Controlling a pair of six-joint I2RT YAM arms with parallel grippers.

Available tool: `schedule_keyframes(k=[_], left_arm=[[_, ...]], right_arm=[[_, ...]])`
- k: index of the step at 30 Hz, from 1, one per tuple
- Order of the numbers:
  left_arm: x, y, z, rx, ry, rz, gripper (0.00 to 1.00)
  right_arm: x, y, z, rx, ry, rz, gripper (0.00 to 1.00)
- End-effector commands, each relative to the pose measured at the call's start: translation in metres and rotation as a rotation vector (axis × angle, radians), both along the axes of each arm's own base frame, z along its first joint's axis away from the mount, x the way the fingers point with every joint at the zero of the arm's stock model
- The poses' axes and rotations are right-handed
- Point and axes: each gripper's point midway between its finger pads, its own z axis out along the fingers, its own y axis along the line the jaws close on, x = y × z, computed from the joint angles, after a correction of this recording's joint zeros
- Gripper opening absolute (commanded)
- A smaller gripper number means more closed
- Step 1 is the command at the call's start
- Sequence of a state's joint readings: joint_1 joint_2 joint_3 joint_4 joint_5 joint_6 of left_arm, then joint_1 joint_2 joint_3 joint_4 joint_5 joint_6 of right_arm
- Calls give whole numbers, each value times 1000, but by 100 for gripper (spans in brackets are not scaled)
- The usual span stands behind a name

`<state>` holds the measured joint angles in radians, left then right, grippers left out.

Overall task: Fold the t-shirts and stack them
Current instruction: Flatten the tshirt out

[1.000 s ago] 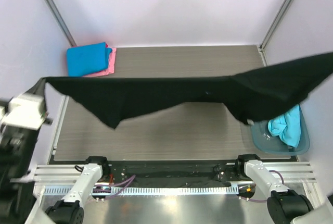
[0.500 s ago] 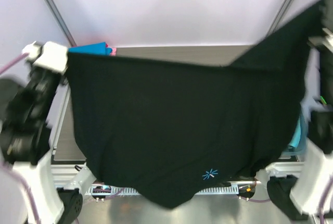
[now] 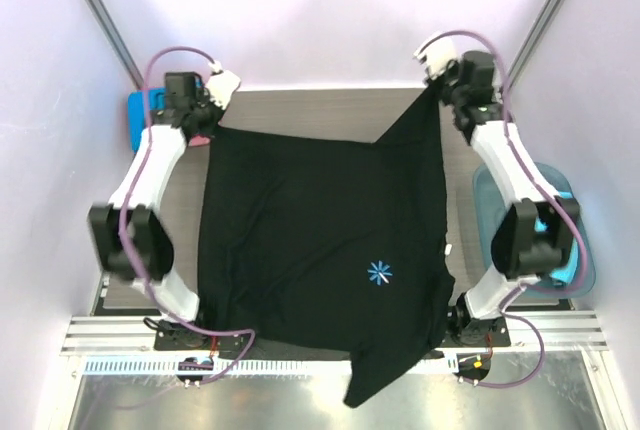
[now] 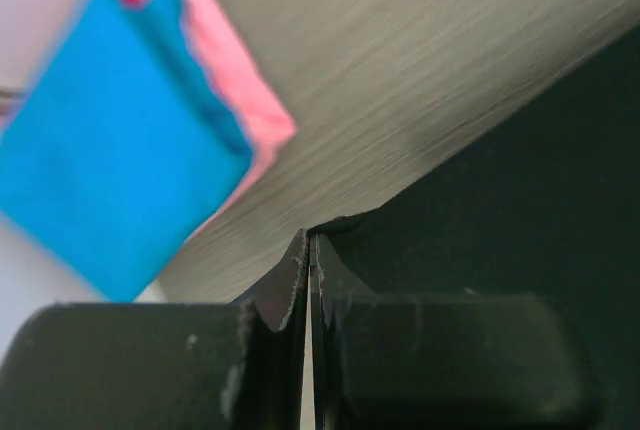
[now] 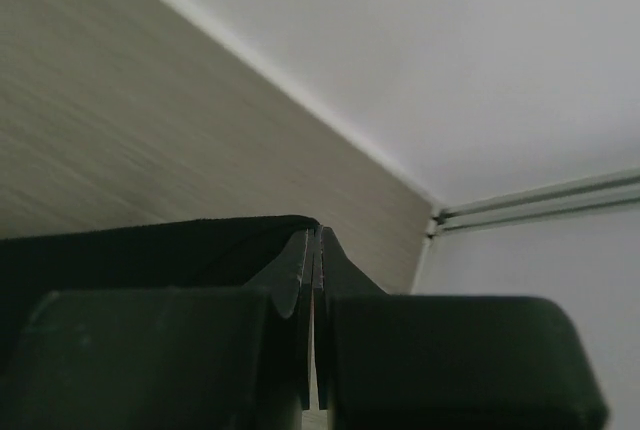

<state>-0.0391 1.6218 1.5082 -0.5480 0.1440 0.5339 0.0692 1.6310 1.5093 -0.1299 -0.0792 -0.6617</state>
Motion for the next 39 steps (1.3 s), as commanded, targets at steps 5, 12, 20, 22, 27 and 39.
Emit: schedule_keyframes(k=[5, 12, 20, 22, 27, 39], left_arm=[[93, -11, -73, -6, 57, -50, 0], [158, 0, -102, 0, 39, 46, 0], [220, 6, -100, 18, -116, 130, 0], [229, 7, -93, 60, -170, 142, 0], [233, 0, -89, 67, -192, 114, 0], [203, -8, -50, 60, -212, 37, 0]], right_arm=[[81, -6, -72, -119, 17, -68, 1], [159, -37, -128, -153, 127, -231, 1], [199, -49, -151, -142, 44, -251, 1], [202, -51, -149, -146, 32, -253, 1], [193, -49, -153, -147, 65, -230, 1], [124, -12, -84, -80, 134, -123, 1]])
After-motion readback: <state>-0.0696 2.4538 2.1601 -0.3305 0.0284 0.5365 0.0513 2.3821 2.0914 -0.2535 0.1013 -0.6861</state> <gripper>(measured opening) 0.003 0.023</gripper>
